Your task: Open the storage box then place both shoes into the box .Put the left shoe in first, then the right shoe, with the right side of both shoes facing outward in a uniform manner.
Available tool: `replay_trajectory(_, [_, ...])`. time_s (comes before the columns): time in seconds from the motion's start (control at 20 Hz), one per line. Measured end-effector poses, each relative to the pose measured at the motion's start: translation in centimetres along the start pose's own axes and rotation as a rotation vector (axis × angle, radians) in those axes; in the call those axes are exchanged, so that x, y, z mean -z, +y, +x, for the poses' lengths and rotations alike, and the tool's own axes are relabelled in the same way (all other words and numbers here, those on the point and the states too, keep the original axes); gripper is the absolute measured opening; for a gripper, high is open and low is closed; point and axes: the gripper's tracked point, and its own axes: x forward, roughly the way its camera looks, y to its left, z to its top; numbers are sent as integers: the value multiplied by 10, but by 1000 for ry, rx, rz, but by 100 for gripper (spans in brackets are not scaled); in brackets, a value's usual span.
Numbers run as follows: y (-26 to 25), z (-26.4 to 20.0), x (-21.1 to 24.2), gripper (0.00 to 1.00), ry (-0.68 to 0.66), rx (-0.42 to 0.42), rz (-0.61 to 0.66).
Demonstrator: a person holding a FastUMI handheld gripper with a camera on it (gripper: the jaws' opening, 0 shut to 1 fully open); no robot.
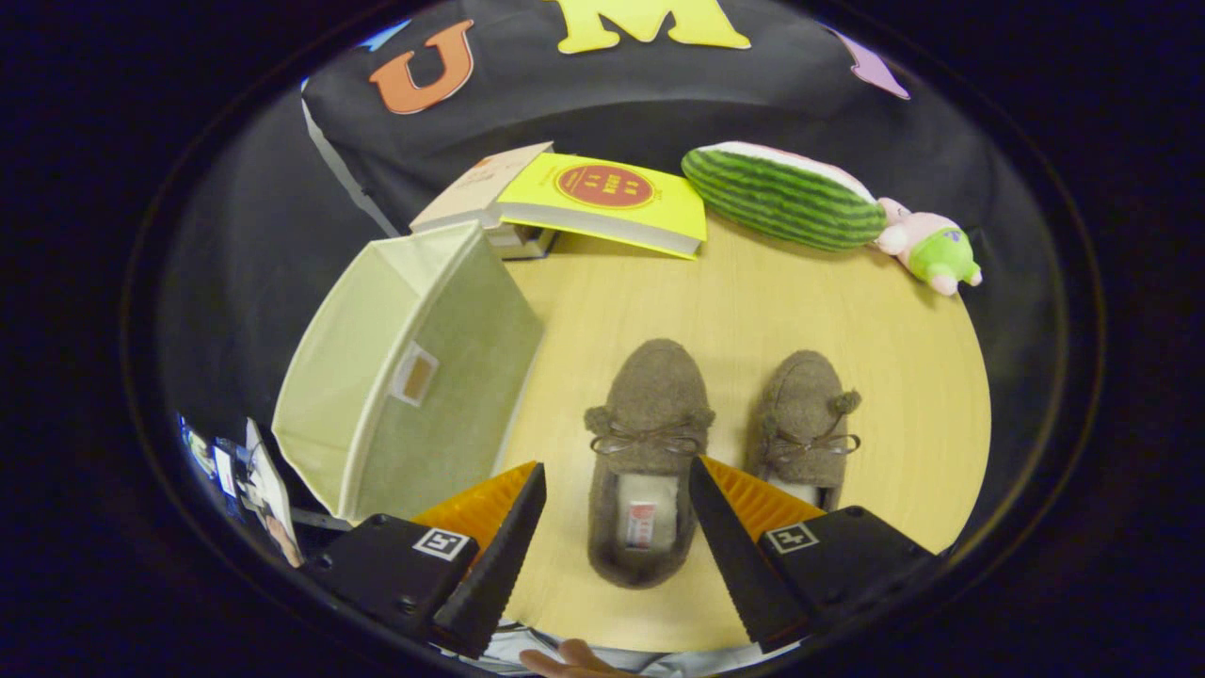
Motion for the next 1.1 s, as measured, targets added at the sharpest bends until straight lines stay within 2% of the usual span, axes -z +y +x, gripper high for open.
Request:
replay_trajectory(0.15, [-25,19,14,91,41,55,8])
replay_trajectory(0.4, [-32,40,27,58,123,-2,48])
replay_trajectory(0.5, [-38,52,35,38,166,6,68])
replay_trajectory(0.55, [-37,58,40,32,188,-3,85])
replay_trajectory(0.6, [-35,65,42,21,199,-25,103])
replay_trajectory(0.65, [-36,66,40,17,191,-36,113])
replay_trajectory(0.85, [-34,60,39,7,204,-121,274])
replay_trajectory(0.95, [-34,52,38,7,212,-144,333])
replay_trajectory(1.1, [-26,33,19,7,177,-165,347])
